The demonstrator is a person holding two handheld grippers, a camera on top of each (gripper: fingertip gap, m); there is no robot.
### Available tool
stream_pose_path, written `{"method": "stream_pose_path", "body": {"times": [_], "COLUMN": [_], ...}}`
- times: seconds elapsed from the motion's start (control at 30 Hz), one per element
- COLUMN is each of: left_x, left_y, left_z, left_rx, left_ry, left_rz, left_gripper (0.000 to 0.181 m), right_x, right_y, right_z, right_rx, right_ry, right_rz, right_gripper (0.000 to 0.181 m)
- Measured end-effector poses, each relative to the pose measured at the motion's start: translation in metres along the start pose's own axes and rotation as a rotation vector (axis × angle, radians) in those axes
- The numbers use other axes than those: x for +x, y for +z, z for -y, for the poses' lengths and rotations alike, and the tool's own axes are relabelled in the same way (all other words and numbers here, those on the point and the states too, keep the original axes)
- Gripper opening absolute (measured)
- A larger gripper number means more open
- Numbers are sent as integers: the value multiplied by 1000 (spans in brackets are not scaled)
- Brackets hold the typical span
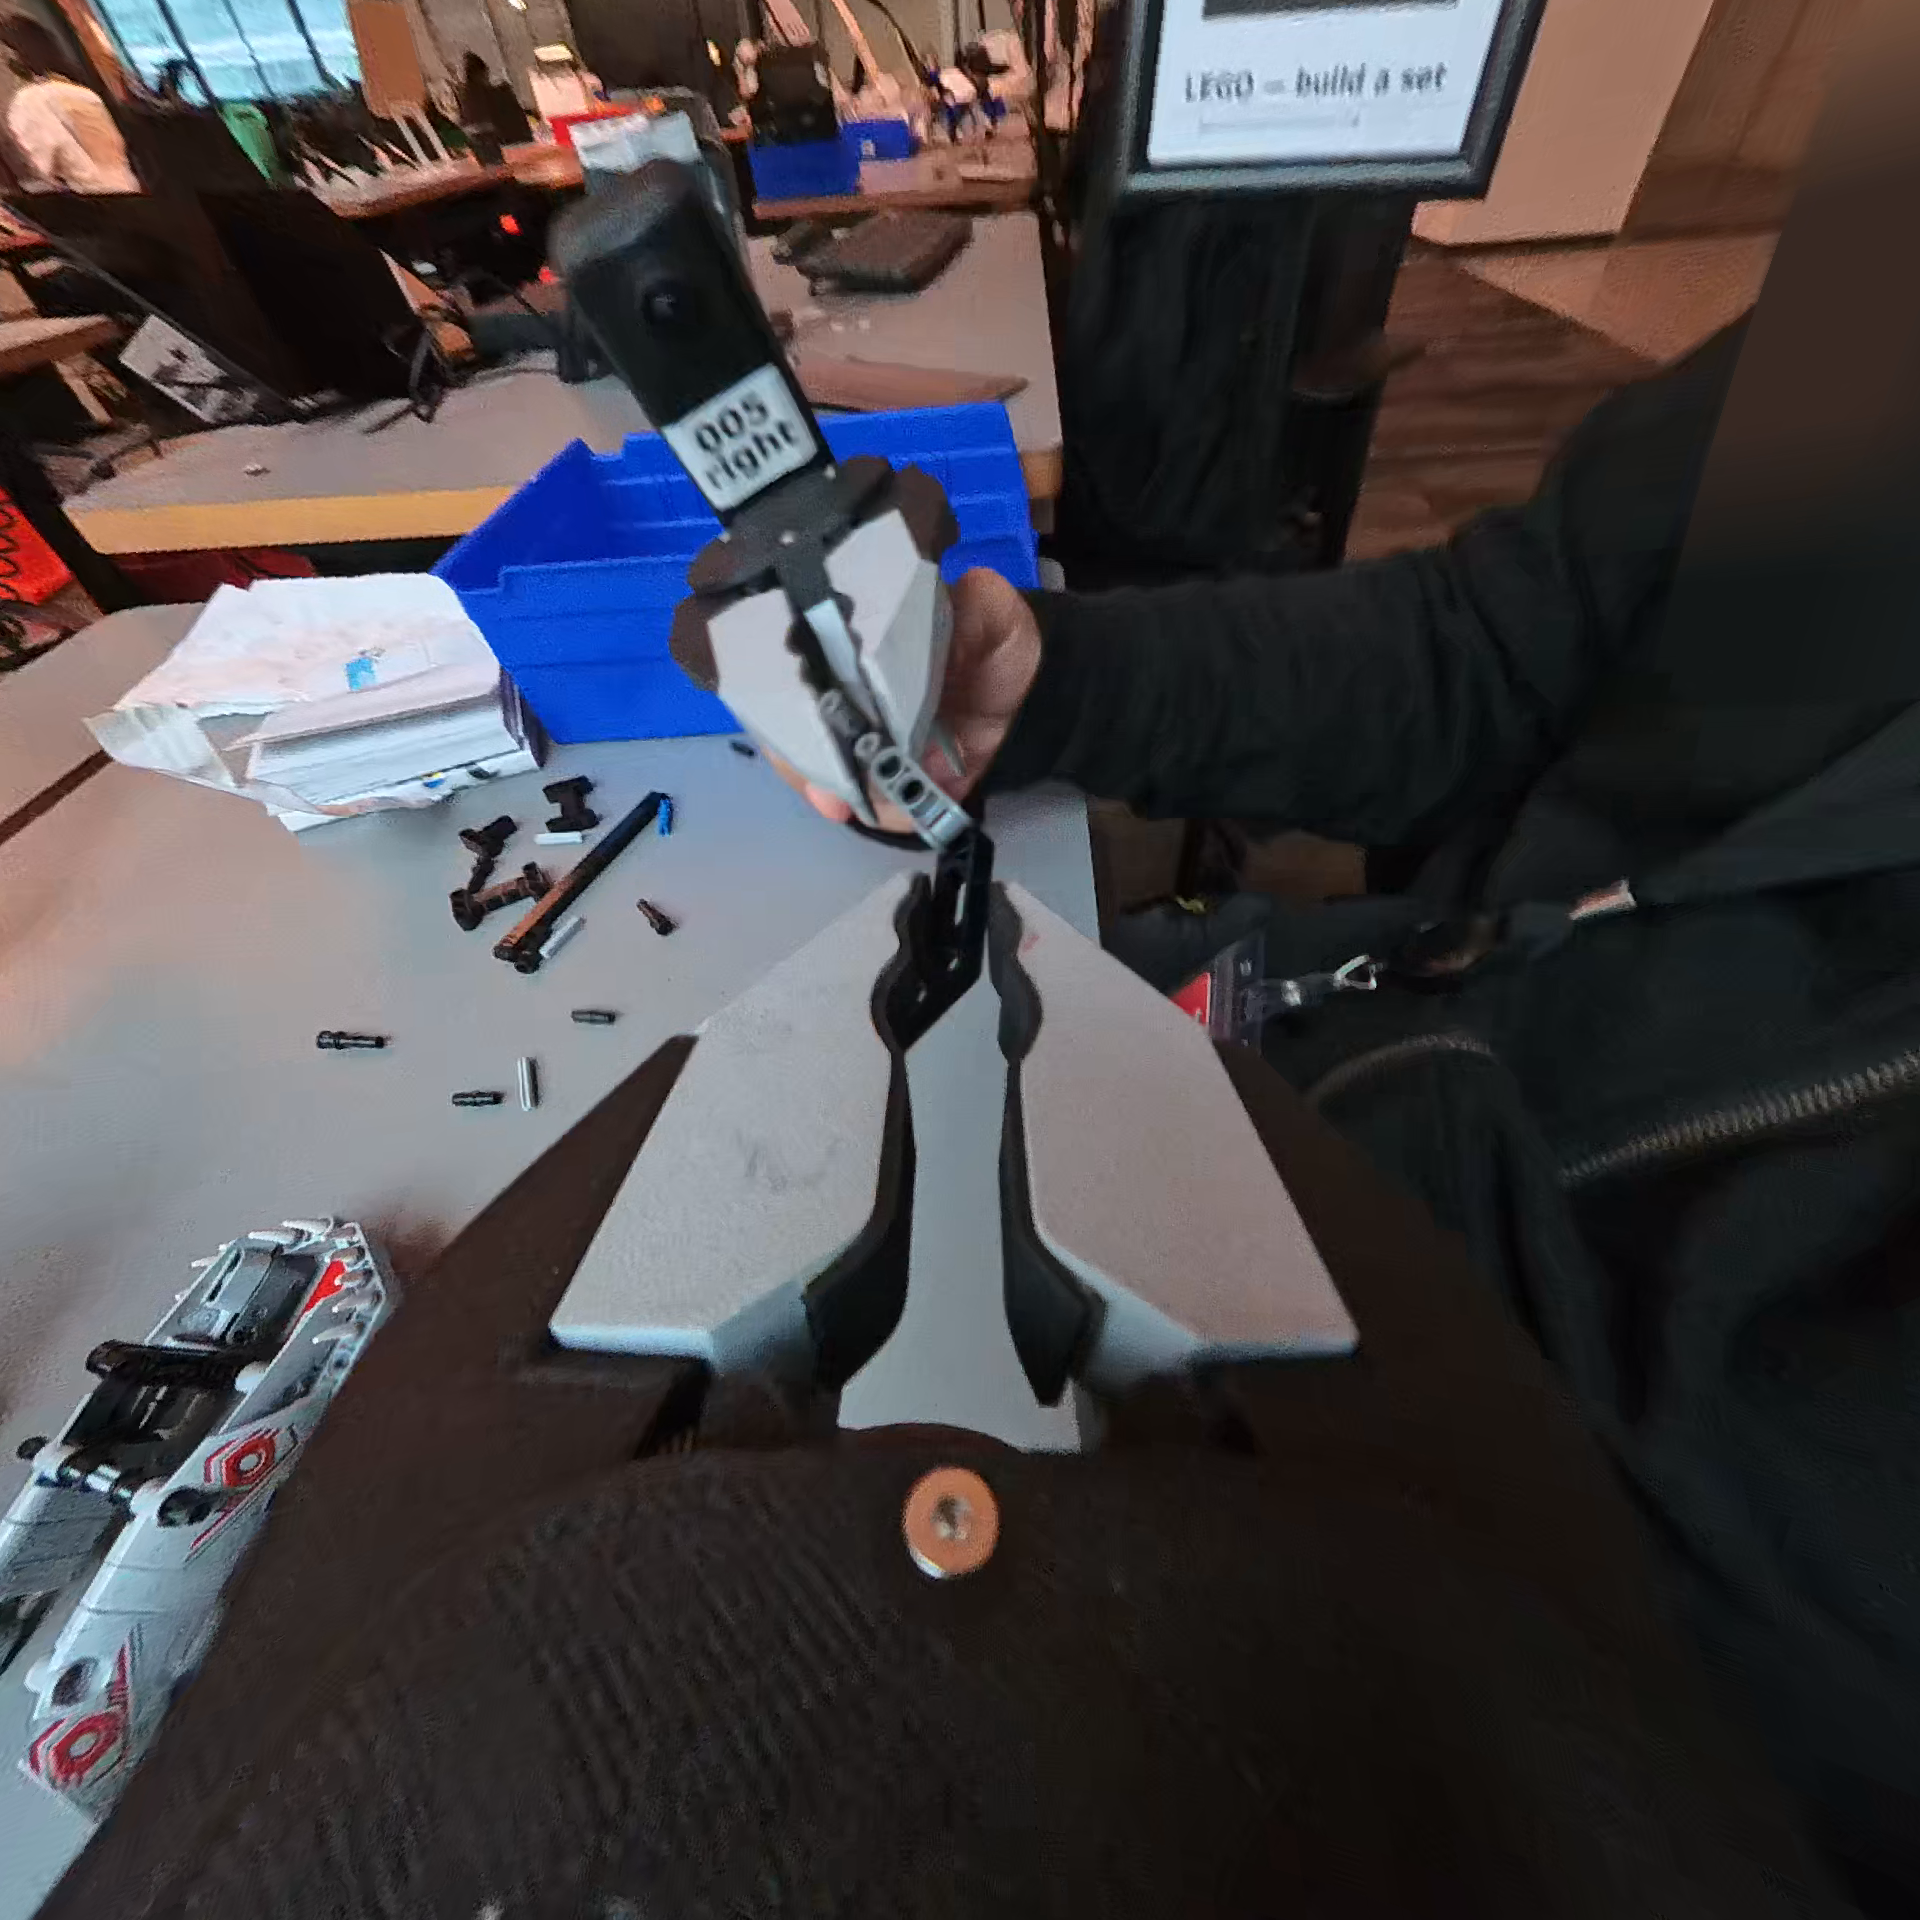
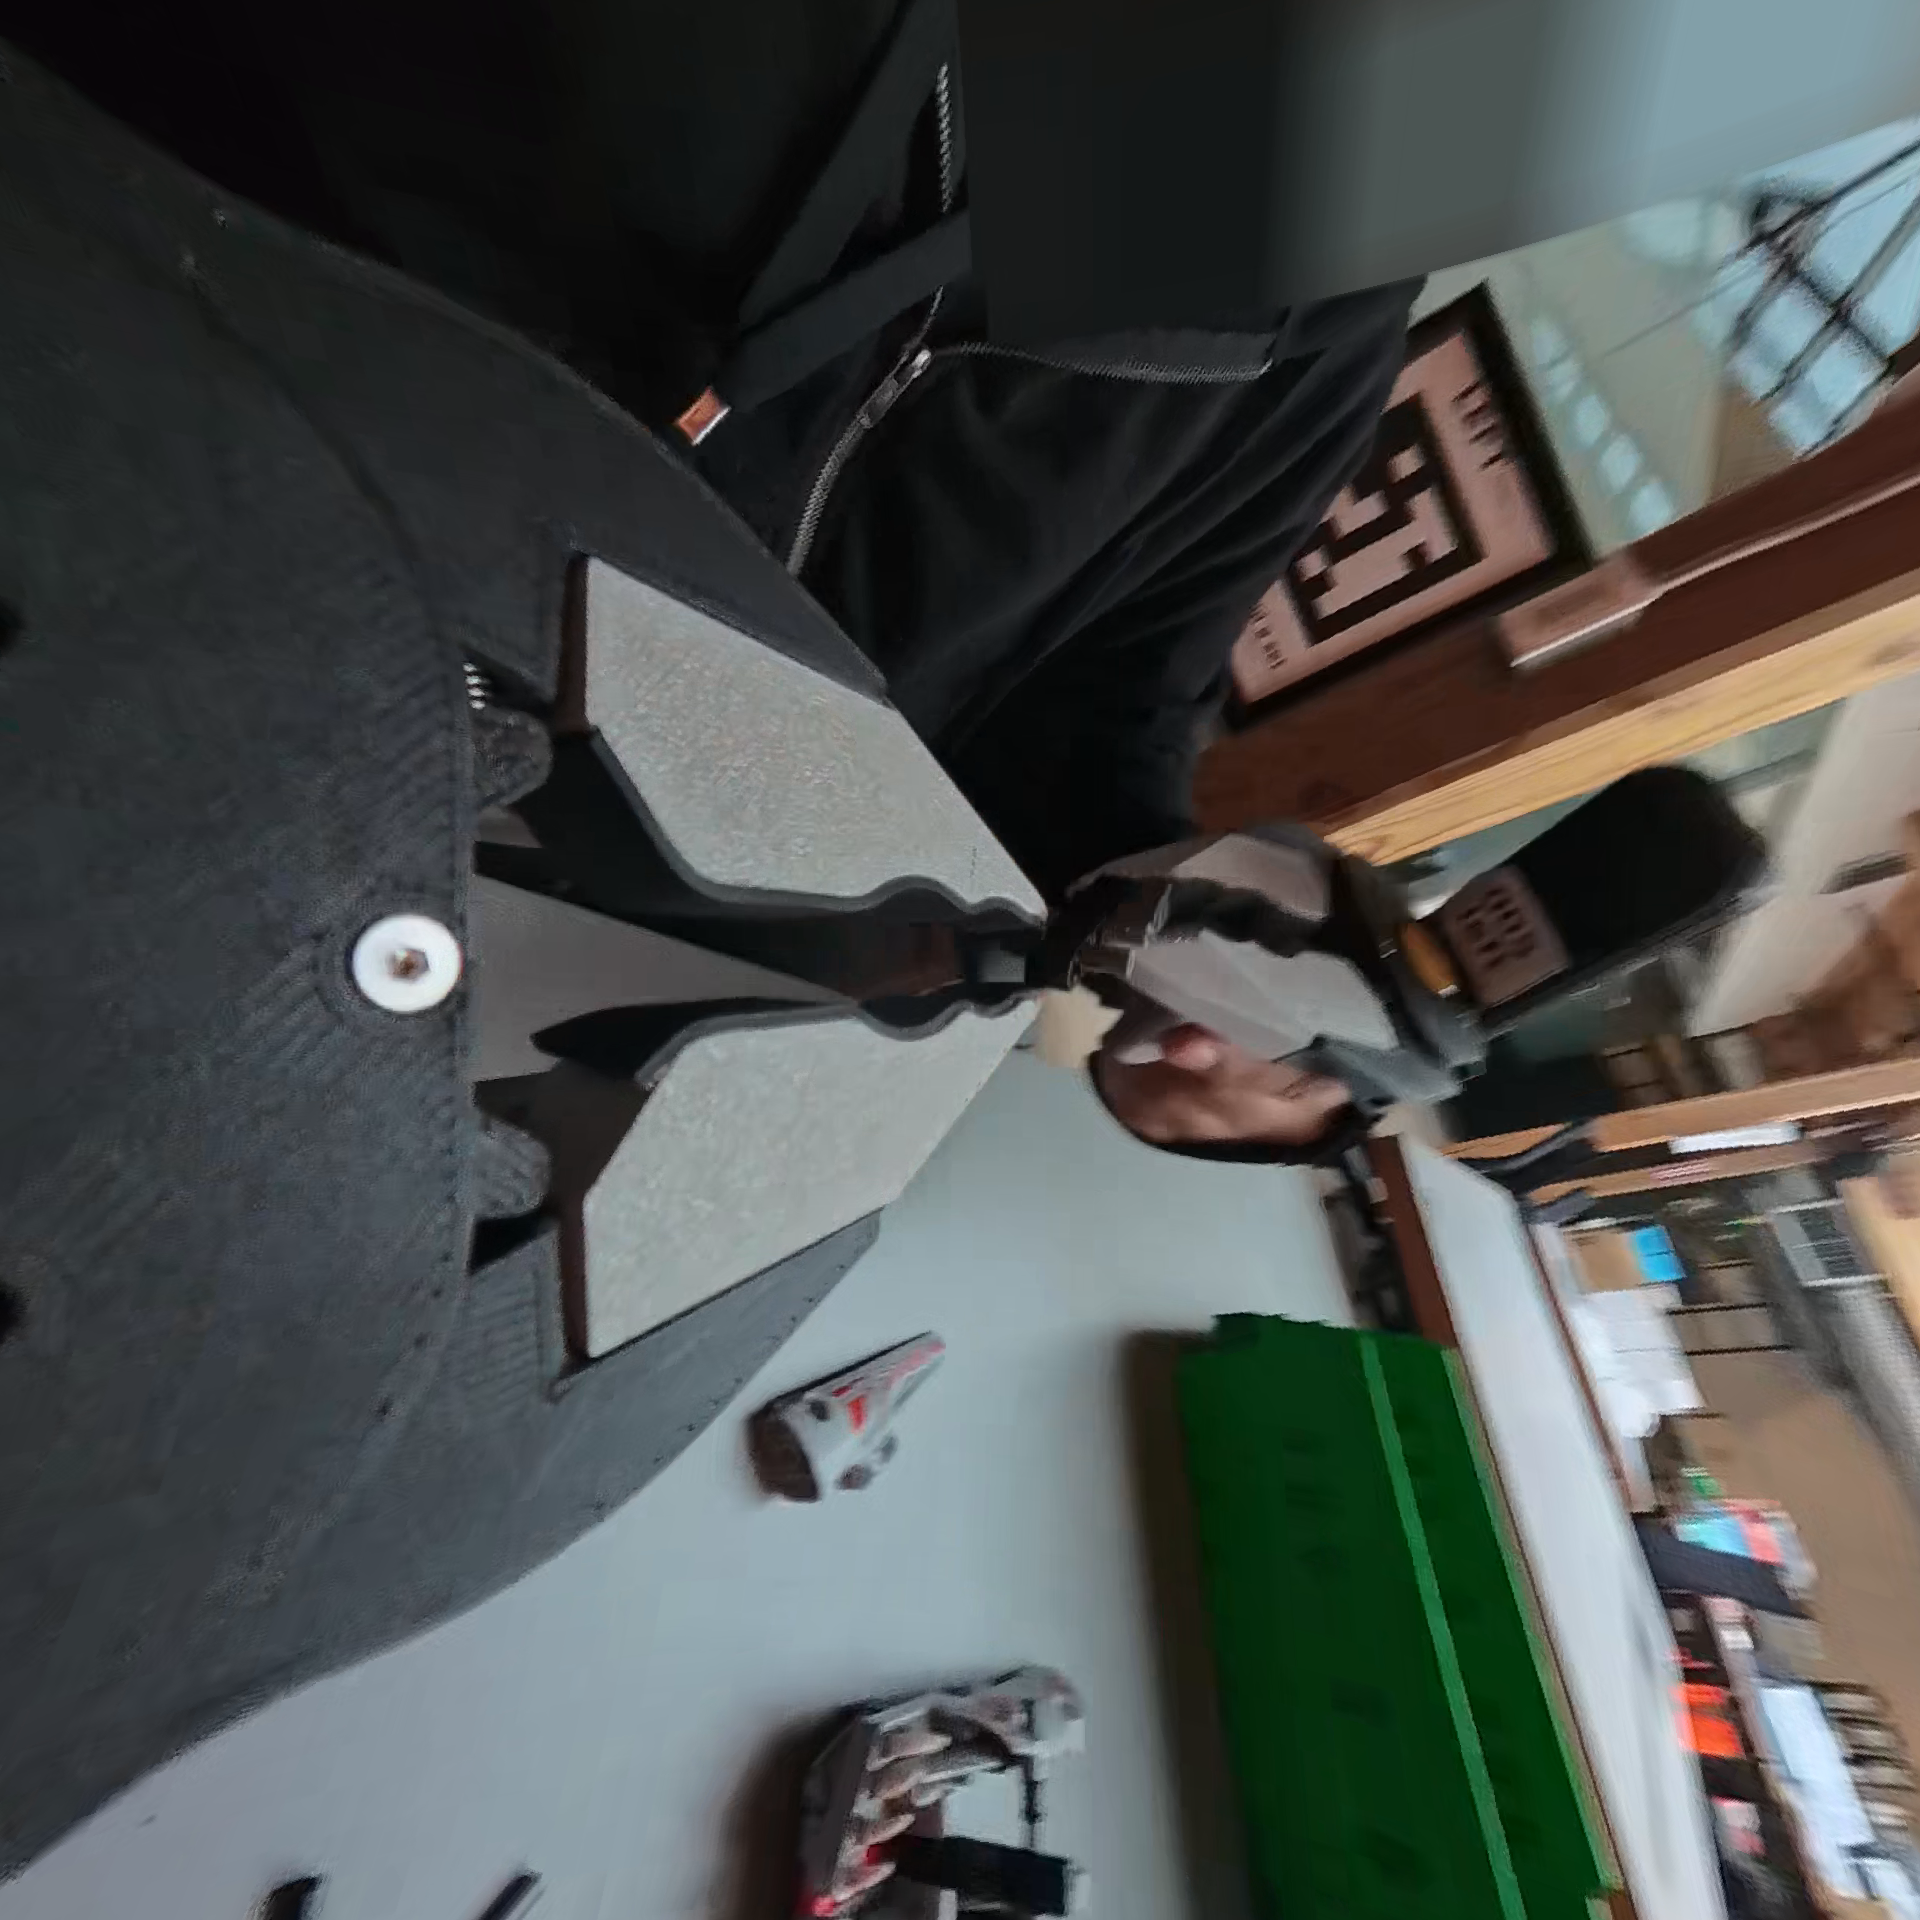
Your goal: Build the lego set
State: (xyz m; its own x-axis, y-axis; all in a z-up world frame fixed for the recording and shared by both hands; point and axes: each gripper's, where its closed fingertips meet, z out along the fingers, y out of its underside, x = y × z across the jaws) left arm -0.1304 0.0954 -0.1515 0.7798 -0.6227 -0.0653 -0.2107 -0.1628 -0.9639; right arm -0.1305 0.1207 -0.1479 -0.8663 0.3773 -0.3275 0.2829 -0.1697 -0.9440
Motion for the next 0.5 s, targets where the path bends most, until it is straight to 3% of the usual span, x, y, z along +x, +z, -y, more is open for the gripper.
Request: {"method": "stream_pose_path", "body": {"times": [0.07,0.1,0.27,0.43,0.5], "left_x": [5,7,17,48,51], "left_y": [1,2,7,7,7], "left_z": [-11,-14,-23,-29,-31], "left_rx": [-74,-90,-111,-135,-150], "left_ry": [35,43,67,283,309], "left_rz": [-15,-24,-88,-197,-202], "left_gripper": [7,6,6,7,7], "right_x": [4,5,-6,-44,-53], "right_y": [2,2,7,28,38], "right_z": [-12,-14,-6,-24,-38], "right_rx": [-109,-144,-208,-299,-377], "right_ry": [7,-3,-88,-66,-69], "right_rz": [-43,-73,-133,82,123], "right_gripper": [11,22,43,19,20]}}
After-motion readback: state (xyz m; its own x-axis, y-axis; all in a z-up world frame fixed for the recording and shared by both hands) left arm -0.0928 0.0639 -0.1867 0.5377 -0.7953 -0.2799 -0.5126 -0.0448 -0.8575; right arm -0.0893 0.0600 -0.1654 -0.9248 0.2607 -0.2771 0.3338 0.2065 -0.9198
